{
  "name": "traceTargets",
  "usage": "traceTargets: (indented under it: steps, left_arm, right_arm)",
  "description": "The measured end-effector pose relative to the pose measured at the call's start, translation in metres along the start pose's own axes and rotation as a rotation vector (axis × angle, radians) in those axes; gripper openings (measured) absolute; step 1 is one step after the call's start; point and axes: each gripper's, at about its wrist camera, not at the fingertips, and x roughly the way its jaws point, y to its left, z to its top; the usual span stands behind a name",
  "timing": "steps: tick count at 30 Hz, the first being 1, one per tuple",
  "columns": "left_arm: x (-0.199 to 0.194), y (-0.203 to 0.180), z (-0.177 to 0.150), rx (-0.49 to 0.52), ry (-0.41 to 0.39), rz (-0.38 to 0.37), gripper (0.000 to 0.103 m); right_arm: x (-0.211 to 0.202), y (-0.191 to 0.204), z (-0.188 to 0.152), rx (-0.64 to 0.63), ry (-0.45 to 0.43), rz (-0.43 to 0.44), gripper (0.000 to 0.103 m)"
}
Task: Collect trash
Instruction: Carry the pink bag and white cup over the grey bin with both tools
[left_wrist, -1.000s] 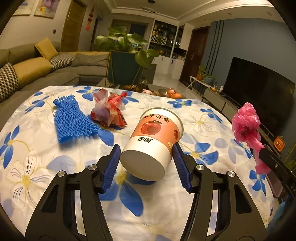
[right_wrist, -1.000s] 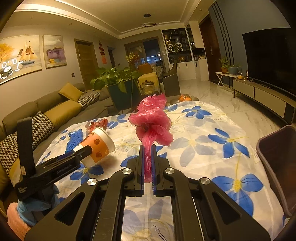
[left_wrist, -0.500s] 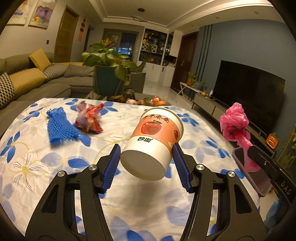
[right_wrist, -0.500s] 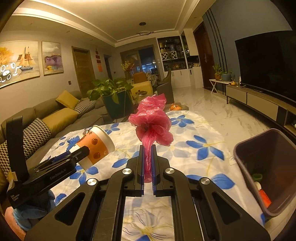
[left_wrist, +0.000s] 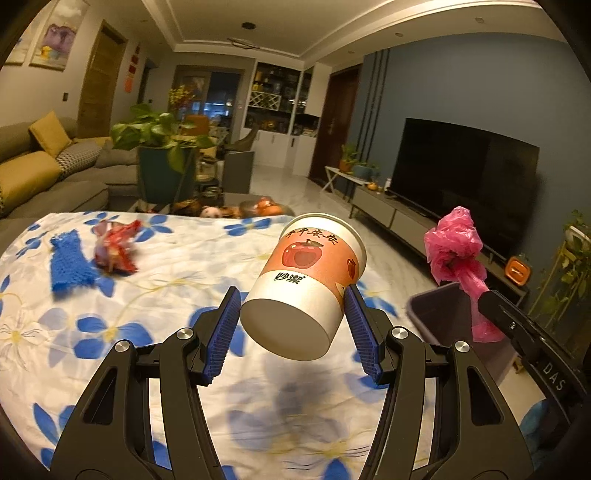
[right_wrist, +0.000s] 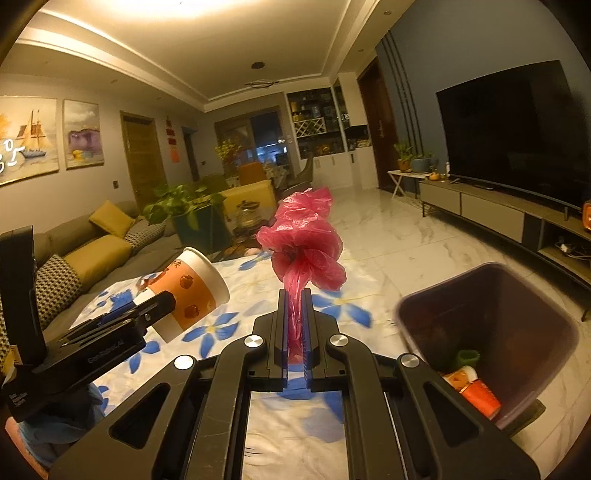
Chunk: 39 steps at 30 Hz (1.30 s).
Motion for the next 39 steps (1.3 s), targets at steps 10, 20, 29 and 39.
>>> traceTargets:
  steps: [10,20,29,39]
  left_arm:
    - [0.014,-0.056,0.000,0.038,0.002,-0.090,0.057]
    - [0.034,-0.113,-0.006,0.081,0.015,-0.187,0.057]
    - [0.049,-0.143,-0.012,0.100,0.031,-0.243,0.057]
    - [0.064,-0.166,-0.015,0.118,0.046,-0.283,0.057]
  right_arm:
    - [-0.020,-0.047,0.006,0.021,-0.044,-0.112,0.007]
    - [-0.029,-0.084,0.008,0.041,-0.061,-0.220,0.007]
    - [-0.027,-0.105,0.011,0.047,-0.062,-0.271,0.007]
    - [-0.029,-0.109,0.008,0.054,-0.063,-0.294,0.007]
